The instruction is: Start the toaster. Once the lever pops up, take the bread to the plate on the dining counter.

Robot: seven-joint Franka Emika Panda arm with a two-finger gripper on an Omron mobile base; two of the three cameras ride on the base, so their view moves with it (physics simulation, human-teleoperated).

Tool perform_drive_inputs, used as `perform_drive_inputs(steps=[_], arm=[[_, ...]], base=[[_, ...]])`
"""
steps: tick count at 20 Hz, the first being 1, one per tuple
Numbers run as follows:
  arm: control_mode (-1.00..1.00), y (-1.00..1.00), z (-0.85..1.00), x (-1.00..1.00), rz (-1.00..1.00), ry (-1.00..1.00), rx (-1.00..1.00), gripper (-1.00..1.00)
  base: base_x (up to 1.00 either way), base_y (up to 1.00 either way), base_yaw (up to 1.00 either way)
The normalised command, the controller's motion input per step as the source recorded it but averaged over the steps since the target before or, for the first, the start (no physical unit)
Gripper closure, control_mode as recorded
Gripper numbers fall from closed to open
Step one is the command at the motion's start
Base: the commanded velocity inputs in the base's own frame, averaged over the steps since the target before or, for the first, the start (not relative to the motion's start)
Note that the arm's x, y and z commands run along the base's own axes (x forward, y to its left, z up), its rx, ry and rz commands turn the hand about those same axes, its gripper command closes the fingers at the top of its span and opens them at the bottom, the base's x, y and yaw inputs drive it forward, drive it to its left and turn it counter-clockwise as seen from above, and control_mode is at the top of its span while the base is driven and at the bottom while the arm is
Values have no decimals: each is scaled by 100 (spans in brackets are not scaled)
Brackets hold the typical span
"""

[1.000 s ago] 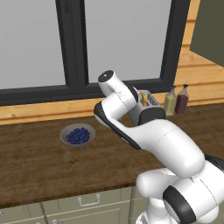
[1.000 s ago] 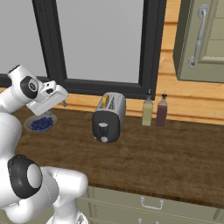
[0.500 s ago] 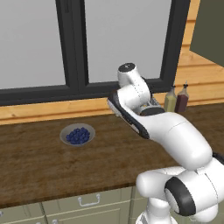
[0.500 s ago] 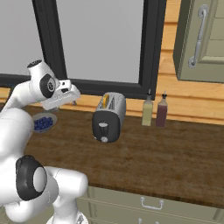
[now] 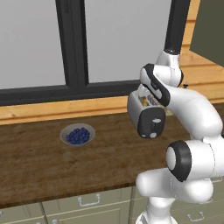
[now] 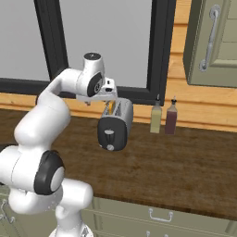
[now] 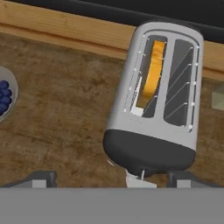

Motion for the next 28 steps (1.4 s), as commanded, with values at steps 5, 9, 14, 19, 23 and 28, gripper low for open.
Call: perform_drive_inputs(steps=[5, 9, 14, 19, 23, 28], arm=[[-100, -26, 0, 57, 0, 3, -3, -100], [-100, -27, -7, 90, -5, 5, 0, -100], [-100, -13, -23, 73, -5, 3, 0, -100], [-100, 0, -16, 18, 0, 1, 0, -100], [-100, 0, -28, 30, -1, 8, 0, -100], [-100, 5, -32, 8, 0, 8, 1, -100]], base=[[0, 0, 0], [0, 0, 0], [0, 0, 0], [0, 0, 0], [0, 0, 0], [0, 0, 0]])
